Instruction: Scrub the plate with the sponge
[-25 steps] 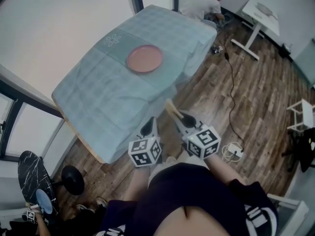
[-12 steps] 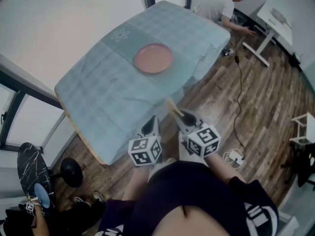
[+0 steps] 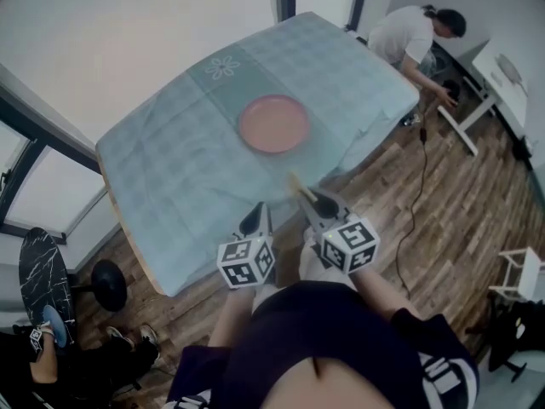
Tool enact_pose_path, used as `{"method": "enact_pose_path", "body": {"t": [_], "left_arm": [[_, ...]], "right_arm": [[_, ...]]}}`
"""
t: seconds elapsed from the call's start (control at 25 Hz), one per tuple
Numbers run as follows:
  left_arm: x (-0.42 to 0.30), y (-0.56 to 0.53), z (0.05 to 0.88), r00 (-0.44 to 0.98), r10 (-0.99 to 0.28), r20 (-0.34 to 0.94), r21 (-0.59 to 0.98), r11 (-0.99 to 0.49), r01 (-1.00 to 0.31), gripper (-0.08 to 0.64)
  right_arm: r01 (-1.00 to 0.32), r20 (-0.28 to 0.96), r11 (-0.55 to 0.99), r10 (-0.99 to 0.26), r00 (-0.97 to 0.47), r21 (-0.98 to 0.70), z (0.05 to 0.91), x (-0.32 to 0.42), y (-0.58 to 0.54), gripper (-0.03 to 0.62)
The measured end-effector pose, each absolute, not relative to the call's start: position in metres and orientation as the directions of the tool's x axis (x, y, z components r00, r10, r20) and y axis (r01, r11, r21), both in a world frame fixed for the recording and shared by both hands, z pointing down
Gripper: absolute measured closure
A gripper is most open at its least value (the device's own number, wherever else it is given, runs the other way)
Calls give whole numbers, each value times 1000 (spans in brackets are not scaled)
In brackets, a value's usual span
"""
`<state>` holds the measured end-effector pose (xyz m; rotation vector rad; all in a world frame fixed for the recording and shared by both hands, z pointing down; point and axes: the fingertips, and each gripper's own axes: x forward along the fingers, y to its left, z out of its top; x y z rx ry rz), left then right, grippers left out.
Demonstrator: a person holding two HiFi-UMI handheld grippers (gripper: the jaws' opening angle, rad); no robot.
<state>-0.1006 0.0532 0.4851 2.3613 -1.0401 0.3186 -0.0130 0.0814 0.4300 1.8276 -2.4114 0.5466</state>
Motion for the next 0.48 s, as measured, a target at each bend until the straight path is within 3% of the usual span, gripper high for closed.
{"method": "enact_pose_path", "body": {"t": [0.48], "left_arm": [[-53, -18, 483, 545, -723, 425, 394, -395, -830, 551]], "right_arm": [[-893, 280, 394, -851, -444, -218, 422, 46, -3, 555]]}}
